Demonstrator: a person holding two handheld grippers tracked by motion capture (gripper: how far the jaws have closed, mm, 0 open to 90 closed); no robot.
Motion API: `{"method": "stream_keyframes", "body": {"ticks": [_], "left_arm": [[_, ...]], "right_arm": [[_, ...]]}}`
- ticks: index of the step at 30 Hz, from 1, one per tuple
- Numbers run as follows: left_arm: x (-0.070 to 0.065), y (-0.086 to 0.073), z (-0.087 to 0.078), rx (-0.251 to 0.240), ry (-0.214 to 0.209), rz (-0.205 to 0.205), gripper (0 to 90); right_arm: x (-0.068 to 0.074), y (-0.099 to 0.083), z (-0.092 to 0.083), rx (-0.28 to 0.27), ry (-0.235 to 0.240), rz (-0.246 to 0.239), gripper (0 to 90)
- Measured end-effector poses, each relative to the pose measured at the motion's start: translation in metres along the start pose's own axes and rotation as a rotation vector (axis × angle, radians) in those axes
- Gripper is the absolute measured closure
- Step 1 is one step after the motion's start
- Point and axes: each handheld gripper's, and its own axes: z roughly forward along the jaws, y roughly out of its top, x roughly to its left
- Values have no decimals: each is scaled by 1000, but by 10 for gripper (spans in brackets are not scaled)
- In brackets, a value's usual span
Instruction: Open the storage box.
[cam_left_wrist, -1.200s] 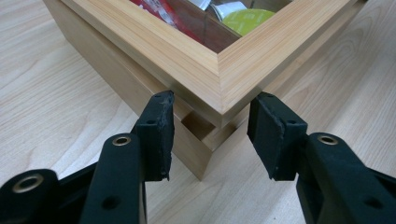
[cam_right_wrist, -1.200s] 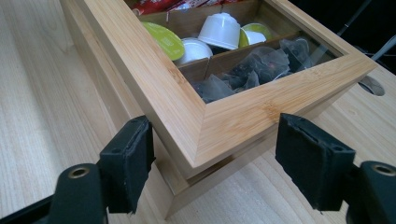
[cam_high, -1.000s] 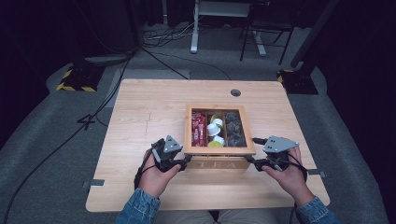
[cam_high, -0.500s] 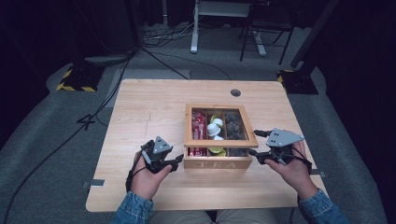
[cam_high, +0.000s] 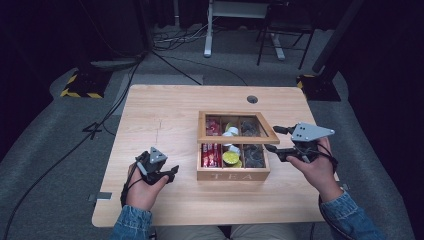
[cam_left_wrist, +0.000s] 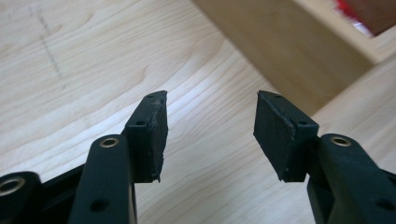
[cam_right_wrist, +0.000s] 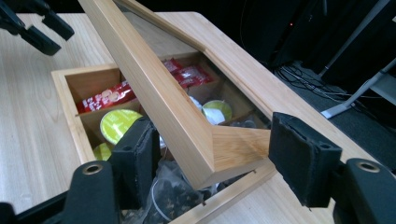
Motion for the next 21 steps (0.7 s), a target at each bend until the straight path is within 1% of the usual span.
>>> {"method": "stream_keyframes", "body": {"ticks": [1, 3, 8, 11, 14, 15, 17, 18, 19, 21], "left_arm": [[7, -4, 3, 12, 4, -17, 445], [13, -7, 5, 19, 12, -28, 442], [28, -15, 11, 46, 46, -32, 432], [36, -19, 14, 55, 53, -47, 418], [39, -21, 15, 61, 60, -48, 397], [43, -22, 16, 63, 68, -47, 390], [45, -24, 18, 62, 69, -53, 379], [45, -24, 18, 62, 69, -53, 373], [47, -26, 20, 62, 70, -62, 367], [49, -27, 21, 61, 74, -61, 358]], "right_arm": [[-4, 3, 0, -9, 5, 8, 353], [-7, 6, 0, -14, 11, 14, 361], [-16, 15, 1, -23, 24, 29, 389], [-23, 22, 2, -19, 29, 23, 408], [-28, 26, 5, -14, 32, 26, 418], [-30, 27, 5, -11, 33, 26, 422], [-34, 30, 7, -11, 30, 21, 433], [-35, 31, 7, -12, 33, 26, 434], [-38, 33, 8, -19, 36, 36, 437], [-42, 35, 8, -26, 39, 49, 443]]}}
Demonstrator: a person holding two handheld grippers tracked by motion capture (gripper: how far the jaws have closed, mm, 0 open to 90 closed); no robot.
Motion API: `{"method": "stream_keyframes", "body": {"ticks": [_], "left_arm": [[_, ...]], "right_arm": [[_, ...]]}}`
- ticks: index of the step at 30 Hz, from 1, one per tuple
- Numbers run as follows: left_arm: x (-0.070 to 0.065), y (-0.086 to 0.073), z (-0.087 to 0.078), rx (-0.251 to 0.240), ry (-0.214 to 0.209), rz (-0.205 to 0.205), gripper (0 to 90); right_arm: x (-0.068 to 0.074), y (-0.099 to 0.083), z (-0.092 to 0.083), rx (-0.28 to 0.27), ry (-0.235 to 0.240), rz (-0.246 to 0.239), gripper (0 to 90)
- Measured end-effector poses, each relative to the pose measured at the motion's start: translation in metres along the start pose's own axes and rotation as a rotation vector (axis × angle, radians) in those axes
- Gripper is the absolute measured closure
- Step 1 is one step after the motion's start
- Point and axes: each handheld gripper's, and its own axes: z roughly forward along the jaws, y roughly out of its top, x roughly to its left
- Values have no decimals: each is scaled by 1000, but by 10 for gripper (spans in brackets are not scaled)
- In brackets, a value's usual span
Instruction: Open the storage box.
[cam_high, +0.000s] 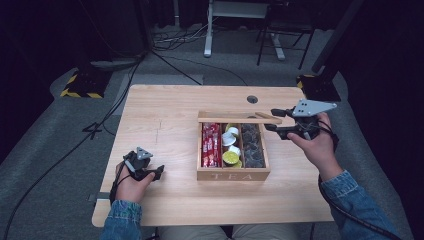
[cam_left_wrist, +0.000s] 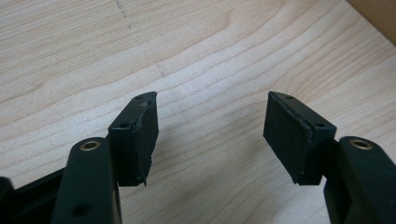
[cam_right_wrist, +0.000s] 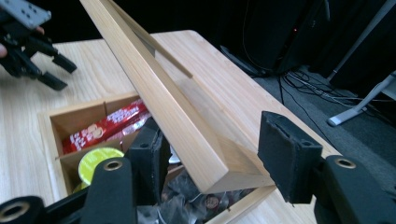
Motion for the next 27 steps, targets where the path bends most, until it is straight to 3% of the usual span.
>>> {"method": "stream_keyframes", "body": {"ticks": [10, 17, 27], "left_arm": [[6, -2, 8, -18, -6, 18, 309], [11, -2, 15, -64, -17, 36, 272], [15, 1, 18, -54, -24, 43, 226]], "right_arm": [[-21, 17, 4, -24, -8, 27, 466], [-44, 28, 11, -58, 0, 93, 473], [-68, 40, 25, -78, 5, 147, 478]]}}
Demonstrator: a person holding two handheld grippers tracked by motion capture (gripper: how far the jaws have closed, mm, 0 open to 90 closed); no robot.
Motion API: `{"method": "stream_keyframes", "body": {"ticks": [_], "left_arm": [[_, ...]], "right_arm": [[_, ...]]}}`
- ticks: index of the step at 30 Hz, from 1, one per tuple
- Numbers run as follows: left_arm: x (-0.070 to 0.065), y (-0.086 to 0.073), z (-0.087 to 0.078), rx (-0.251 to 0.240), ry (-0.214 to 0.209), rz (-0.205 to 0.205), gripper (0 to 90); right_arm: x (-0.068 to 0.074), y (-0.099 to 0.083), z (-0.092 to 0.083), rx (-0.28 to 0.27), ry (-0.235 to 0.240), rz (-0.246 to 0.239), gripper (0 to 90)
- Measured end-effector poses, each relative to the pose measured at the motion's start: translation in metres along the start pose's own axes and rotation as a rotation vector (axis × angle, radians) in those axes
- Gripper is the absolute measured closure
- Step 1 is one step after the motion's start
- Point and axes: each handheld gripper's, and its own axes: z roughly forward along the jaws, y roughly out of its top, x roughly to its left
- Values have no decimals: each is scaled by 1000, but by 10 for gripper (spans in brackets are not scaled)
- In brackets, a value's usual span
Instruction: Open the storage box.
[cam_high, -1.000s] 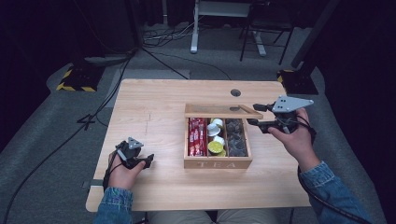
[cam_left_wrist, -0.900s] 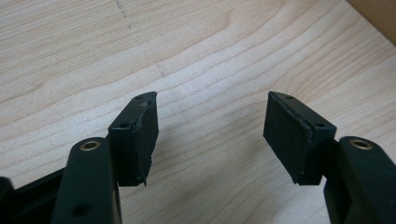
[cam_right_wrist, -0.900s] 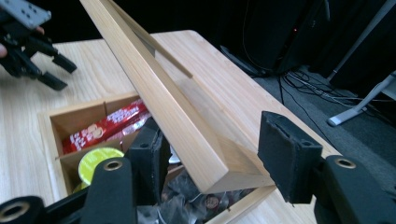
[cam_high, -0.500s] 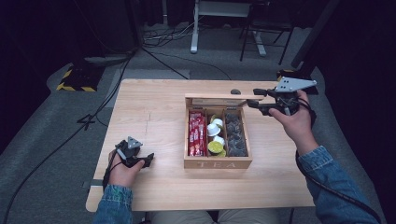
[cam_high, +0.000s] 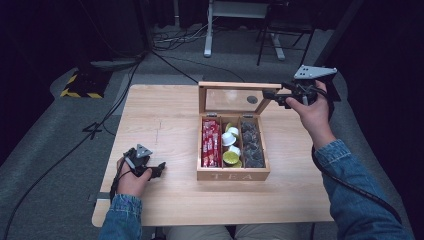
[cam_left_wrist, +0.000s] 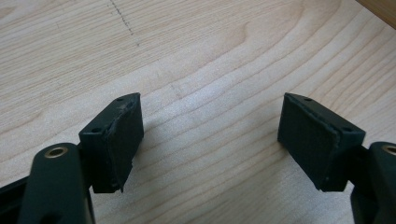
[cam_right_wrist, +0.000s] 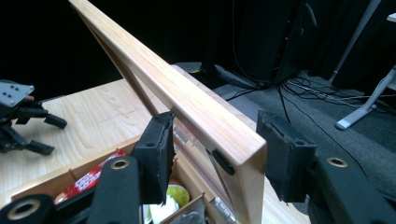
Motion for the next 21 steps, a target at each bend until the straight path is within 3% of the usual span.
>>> {"method": "stream_keyframes", "body": {"ticks": [7, 10, 17, 21], "left_arm": [[-1, 1, 1, -1, 7, -7, 219], [-1, 1, 2, -1, 6, -7, 217], [-1, 3, 4, 0, 8, -6, 206], [-1, 3, 4, 0, 8, -6, 205]], "right_arm": [[-14, 5, 12, -18, 1, 50, 478], [-20, 7, 20, 12, -15, 47, 489], [-38, 10, 30, -16, -40, 113, 519], [-49, 6, 39, 2, -57, 150, 532]]}}
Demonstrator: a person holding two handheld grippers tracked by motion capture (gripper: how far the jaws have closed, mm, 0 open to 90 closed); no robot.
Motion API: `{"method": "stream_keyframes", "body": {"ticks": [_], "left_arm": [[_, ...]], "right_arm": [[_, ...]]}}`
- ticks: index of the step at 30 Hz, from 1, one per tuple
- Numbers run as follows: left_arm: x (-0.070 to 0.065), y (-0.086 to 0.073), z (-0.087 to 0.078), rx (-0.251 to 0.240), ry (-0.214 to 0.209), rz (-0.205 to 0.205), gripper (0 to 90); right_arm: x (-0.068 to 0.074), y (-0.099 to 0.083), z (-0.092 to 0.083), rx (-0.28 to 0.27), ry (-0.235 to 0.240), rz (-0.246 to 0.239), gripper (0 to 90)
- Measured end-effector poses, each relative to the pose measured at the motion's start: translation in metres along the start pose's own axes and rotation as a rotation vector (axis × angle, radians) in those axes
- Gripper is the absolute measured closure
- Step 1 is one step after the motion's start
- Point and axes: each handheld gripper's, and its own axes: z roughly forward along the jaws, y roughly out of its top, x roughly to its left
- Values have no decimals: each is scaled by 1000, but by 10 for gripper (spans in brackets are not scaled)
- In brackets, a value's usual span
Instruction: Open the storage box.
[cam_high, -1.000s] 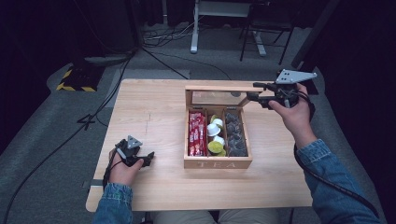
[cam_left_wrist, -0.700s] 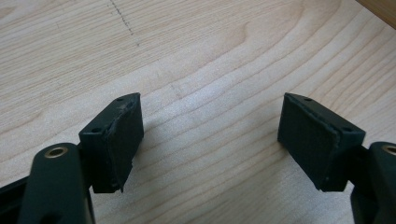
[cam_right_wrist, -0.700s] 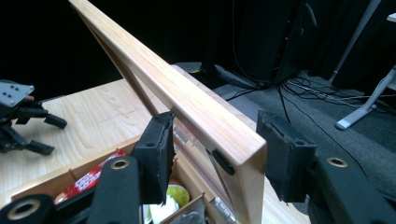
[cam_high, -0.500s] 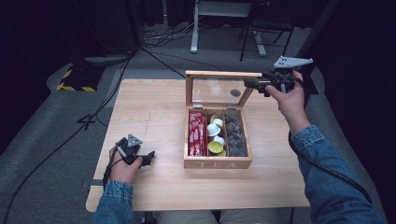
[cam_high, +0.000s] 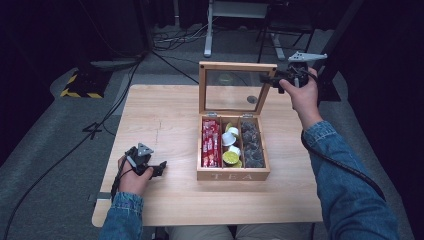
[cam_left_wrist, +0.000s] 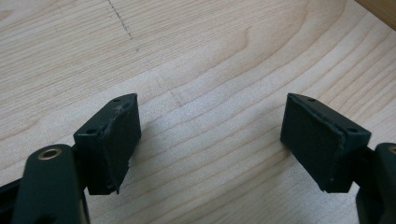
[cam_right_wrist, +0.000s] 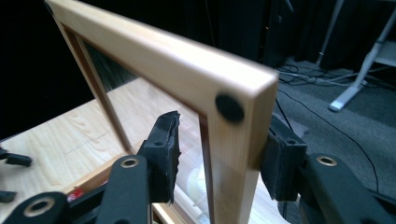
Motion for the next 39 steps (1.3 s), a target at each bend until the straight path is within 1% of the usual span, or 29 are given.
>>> {"method": "stream_keyframes", "body": {"ticks": [5, 6, 9, 17, 20, 24, 25, 28, 34, 39], "left_arm": [[0, 0, 0, 0, 0, 0, 205], [0, 0, 0, 0, 1, 0, 205], [0, 0, 0, 1, 0, 1, 206], [0, 0, 0, 1, 0, 1, 206], [0, 0, 0, 1, 1, 1, 207], [-1, -1, -1, 3, -1, 3, 207], [-1, -1, -1, 6, -2, 9, 207], [-1, -1, -1, 3, -2, 6, 208], [-2, -1, -1, 1, -2, 3, 207], [-2, -1, -1, 1, -2, 3, 207]], "right_arm": [[-8, -3, 9, -5, -9, 19, 528], [-12, -3, 13, -6, -11, 40, 527], [-15, -3, 18, -2, -26, 40, 522], [-19, -4, 30, 11, -61, 31, 469], [-22, -7, 36, 10, -81, 30, 452], [-25, -11, 40, 13, -85, 43, 452], [-26, -12, 40, 13, -86, 47, 451], [-28, -15, 44, 17, -97, 55, 442], [-31, -19, 49, 27, -104, 59, 432], [-32, -22, 51, 40, -109, 63, 407]]}}
